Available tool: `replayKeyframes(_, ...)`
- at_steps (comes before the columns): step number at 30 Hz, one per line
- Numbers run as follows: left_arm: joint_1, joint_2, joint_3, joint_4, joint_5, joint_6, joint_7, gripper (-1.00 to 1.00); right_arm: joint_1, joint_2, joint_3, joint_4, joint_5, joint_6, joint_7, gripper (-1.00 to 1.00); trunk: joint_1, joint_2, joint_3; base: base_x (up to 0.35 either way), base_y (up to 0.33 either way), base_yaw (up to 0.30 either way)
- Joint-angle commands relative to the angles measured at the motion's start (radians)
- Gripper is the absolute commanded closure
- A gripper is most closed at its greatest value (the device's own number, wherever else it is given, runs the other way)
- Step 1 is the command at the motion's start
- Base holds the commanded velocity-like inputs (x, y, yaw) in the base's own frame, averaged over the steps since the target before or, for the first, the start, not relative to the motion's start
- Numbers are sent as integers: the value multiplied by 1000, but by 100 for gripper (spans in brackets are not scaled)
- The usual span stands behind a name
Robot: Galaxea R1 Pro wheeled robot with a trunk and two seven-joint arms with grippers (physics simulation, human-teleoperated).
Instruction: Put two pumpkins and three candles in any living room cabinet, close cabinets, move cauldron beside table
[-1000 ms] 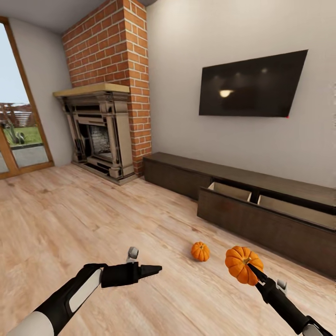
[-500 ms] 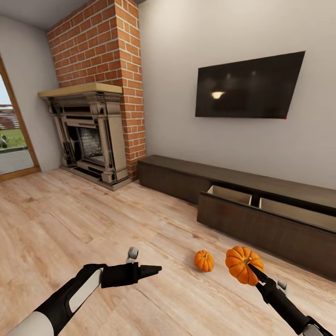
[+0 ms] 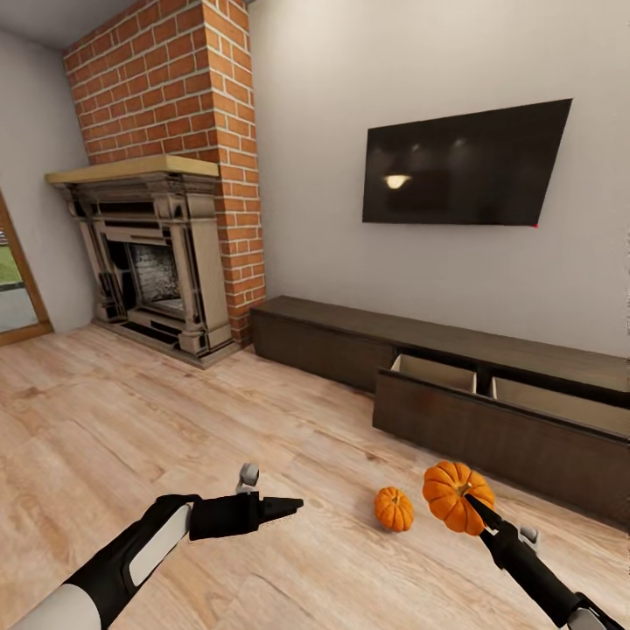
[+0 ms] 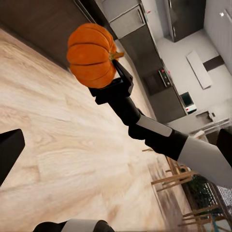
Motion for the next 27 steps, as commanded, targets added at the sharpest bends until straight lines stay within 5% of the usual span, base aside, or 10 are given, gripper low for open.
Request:
replayKeyframes(1, -1, 1, -3, -3, 9, 7, 1, -100, -1, 0, -1, 1, -6, 10, 2, 100, 0, 0, 0, 123, 92, -218)
replayKeyframes(14, -1, 1, -7, -8, 8, 8, 1, -100, -1, -6, -4, -9, -12, 10, 8, 100, -2, 1, 30, 25, 19, -202)
replayKeyframes(20, -1, 0, -7, -1, 6, 8, 2, -100, 4, -6, -4, -40, -11, 13, 110, 100, -4, 2, 54, 0, 0, -40)
replayKeyframes(27, -1, 0, -7, 2, 5, 8, 4, -100, 32, -6, -4, -68, -11, 23, 134, 100, -8, 4, 81, 0, 0, -5)
